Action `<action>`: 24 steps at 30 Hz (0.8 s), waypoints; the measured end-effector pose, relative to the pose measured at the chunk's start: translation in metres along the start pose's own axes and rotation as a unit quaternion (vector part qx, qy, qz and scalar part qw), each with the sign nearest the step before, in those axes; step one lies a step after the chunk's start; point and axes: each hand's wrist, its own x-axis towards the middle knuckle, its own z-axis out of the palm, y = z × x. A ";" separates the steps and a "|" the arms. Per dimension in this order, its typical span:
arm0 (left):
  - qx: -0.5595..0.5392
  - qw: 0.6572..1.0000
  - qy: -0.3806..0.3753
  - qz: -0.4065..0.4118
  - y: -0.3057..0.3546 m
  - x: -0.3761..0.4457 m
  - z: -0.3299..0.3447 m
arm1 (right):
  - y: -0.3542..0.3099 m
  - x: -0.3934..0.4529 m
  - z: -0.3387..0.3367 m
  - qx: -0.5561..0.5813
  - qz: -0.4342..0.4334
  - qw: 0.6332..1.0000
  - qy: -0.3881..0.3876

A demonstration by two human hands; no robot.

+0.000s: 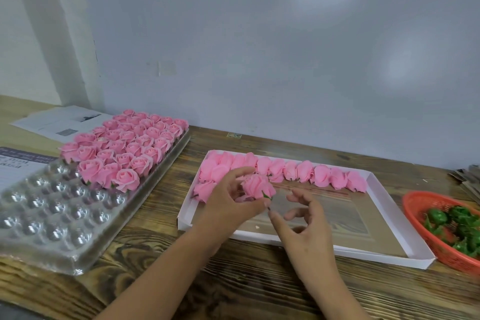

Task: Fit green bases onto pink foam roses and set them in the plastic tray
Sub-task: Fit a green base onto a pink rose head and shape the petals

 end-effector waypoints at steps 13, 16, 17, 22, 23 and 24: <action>0.332 0.934 0.131 -0.037 0.056 -0.043 -0.195 | 0.008 0.002 -0.005 0.011 -0.028 0.999 0.014; 0.373 0.918 0.117 -0.070 0.050 -0.047 -0.225 | 0.009 0.002 -0.005 0.004 -0.029 1.000 0.009; 0.386 0.913 0.107 -0.073 0.047 -0.047 -0.230 | 0.010 0.002 -0.005 0.004 -0.029 1.000 0.009; 0.417 0.897 0.109 -0.095 0.028 -0.042 -0.238 | 0.013 0.002 -0.004 0.006 -0.030 0.999 0.017; 0.428 0.892 0.110 -0.097 0.026 -0.041 -0.237 | 0.013 0.002 -0.004 0.008 -0.029 0.999 0.017; 0.441 0.885 0.110 -0.101 0.024 -0.039 -0.236 | 0.013 0.002 -0.003 0.010 -0.028 0.999 0.018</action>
